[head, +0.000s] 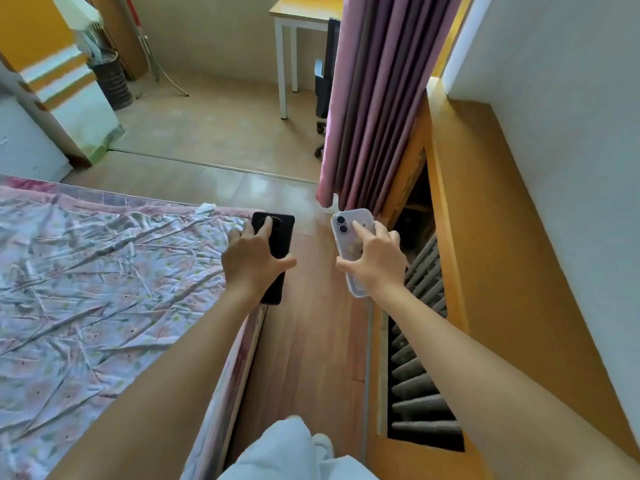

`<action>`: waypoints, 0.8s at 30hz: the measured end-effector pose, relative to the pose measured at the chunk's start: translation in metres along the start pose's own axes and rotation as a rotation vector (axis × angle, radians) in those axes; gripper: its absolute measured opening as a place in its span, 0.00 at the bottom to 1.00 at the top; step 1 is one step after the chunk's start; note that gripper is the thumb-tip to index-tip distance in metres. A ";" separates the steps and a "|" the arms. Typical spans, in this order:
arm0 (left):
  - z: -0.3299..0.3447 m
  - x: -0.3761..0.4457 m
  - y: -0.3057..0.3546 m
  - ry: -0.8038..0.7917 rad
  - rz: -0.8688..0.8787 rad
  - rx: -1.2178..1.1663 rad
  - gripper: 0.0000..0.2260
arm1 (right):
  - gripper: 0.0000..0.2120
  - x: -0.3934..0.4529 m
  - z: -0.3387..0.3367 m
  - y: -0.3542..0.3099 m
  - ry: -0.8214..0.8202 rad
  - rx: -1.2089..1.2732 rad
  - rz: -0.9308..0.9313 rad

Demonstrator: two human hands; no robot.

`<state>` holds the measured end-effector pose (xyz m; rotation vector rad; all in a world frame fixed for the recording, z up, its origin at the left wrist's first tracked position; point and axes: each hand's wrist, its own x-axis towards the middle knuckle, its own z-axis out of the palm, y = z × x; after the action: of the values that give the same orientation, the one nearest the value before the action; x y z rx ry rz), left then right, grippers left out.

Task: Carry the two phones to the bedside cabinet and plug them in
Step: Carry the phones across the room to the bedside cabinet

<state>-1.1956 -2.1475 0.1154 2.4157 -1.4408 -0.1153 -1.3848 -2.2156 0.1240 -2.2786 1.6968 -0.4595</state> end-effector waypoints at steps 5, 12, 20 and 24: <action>0.027 0.108 0.002 -0.002 -0.030 -0.029 0.36 | 0.34 0.110 0.026 -0.010 -0.025 0.003 -0.011; 0.044 0.268 0.007 0.006 -0.042 -0.043 0.37 | 0.34 0.266 0.045 -0.035 -0.019 0.013 -0.023; 0.064 0.429 0.004 0.055 -0.116 -0.021 0.37 | 0.33 0.445 0.071 -0.051 -0.050 -0.021 -0.093; 0.077 0.503 -0.002 0.093 -0.206 -0.022 0.36 | 0.33 0.537 0.088 -0.065 -0.112 -0.022 -0.163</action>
<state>-0.9669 -2.6015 0.0899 2.5105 -1.1425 -0.0656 -1.1492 -2.7108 0.1195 -2.4211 1.4776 -0.3407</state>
